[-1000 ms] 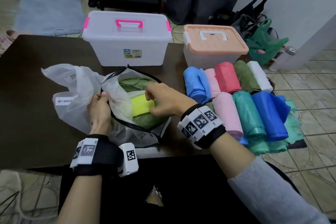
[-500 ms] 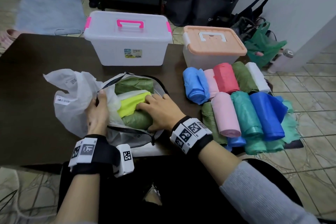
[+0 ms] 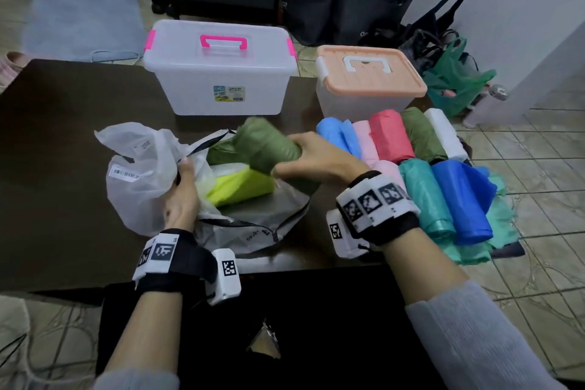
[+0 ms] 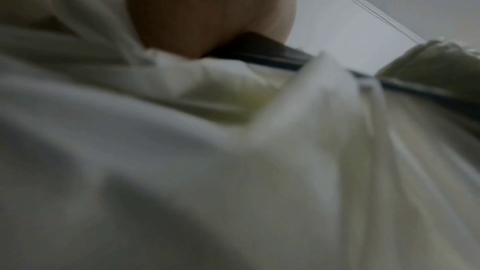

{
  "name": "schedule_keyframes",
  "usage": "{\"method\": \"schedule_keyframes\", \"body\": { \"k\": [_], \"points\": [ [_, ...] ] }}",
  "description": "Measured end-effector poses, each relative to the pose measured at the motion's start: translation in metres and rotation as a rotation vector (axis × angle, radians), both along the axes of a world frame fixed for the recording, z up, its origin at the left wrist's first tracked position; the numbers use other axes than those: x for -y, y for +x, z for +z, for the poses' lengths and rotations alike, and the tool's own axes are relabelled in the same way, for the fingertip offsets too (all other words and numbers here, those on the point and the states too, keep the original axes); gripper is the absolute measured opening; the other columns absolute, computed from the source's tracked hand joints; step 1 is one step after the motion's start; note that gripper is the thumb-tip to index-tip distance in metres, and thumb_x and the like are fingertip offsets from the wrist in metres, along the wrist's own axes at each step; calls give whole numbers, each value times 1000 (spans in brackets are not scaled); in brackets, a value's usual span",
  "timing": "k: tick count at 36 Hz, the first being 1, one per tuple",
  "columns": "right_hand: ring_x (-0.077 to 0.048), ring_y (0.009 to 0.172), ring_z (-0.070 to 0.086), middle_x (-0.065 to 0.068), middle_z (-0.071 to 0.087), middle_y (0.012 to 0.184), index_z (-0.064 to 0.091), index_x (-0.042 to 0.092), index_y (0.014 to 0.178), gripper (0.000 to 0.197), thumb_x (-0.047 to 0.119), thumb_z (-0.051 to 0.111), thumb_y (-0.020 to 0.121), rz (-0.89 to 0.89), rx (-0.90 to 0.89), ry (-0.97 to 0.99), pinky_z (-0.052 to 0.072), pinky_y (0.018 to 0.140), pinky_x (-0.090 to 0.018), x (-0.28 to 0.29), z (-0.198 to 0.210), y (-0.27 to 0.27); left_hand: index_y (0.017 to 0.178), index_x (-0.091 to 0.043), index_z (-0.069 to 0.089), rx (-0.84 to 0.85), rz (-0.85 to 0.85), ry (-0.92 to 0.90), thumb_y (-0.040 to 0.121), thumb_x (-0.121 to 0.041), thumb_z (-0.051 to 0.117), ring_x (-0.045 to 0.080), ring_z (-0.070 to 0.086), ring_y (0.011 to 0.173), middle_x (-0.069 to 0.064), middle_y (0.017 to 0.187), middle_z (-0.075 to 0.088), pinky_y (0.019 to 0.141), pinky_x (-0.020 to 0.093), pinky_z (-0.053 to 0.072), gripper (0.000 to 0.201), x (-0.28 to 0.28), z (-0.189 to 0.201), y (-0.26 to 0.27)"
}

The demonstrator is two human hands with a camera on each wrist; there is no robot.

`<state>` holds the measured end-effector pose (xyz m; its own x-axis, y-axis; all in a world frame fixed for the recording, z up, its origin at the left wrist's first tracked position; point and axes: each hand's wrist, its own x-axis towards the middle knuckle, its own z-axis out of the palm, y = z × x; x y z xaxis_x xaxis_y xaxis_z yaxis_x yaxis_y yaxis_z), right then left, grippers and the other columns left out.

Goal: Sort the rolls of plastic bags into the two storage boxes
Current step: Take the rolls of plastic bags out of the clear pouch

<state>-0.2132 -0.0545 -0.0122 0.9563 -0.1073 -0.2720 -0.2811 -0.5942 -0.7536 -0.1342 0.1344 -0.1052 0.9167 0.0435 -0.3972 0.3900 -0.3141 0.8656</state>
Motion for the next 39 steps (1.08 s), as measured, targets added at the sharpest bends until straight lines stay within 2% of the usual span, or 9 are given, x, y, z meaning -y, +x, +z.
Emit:
{"method": "schedule_keyframes", "body": {
  "k": [6,9,11,16,21,28,33,36,39],
  "points": [
    [-6,62,61,3,63,74,62,15,85,10,17,70,81,-417,210,163,51,55,-19,31,8,-3,146,-11,29,-37,23,3,97,-56,29,30,25,141,13,152,30,115,35,15,67,3,-3,0],
    [-20,76,63,-7,66,87,63,13,86,31,38,70,69,-693,262,-5,53,65,-32,52,-1,11,147,-12,29,-43,48,8,96,-57,28,31,25,141,12,152,31,115,36,15,68,6,-5,-1],
    [-26,88,58,-13,59,114,58,4,109,59,45,66,68,-793,182,-189,43,67,-31,63,-3,17,148,-12,27,-55,43,8,96,-57,26,31,25,141,12,153,29,115,35,15,68,9,-5,-3],
    [-36,123,41,-21,31,137,26,2,137,72,31,65,84,-867,-26,-413,39,92,-37,80,-13,32,149,-14,24,-49,40,7,97,-56,24,31,25,140,11,154,27,113,35,16,67,12,-5,-7],
    [-34,131,27,-21,26,142,9,26,150,74,33,55,92,-777,-191,-588,28,105,-40,78,-39,32,147,-14,29,-30,65,-16,97,-56,28,27,26,140,9,153,30,112,31,17,65,11,-8,-4],
    [-33,137,19,-21,19,149,6,23,151,69,56,31,95,-667,-294,-660,17,111,-42,79,-53,30,146,-15,33,-15,79,-44,98,-53,31,24,27,140,6,152,32,110,26,18,62,11,-10,-5],
    [-37,137,19,-24,18,149,-3,20,151,73,50,34,97,-681,-191,-776,20,109,-46,56,-38,27,146,-15,32,-10,83,-28,96,-56,31,25,27,140,6,152,31,112,28,17,65,10,-11,-4],
    [-36,130,30,-21,30,141,17,12,148,67,24,48,90,-614,39,-885,28,103,-47,23,-30,25,147,-14,31,-26,79,-19,96,-57,30,26,26,140,7,152,31,111,28,18,66,10,-12,-4],
    [-29,121,36,-12,41,128,40,13,134,55,13,52,81,-187,192,-660,33,102,-40,-14,-32,22,147,-13,31,-35,72,-11,96,-57,30,26,27,140,8,152,31,111,29,18,67,10,-11,-5]
  ]
}}
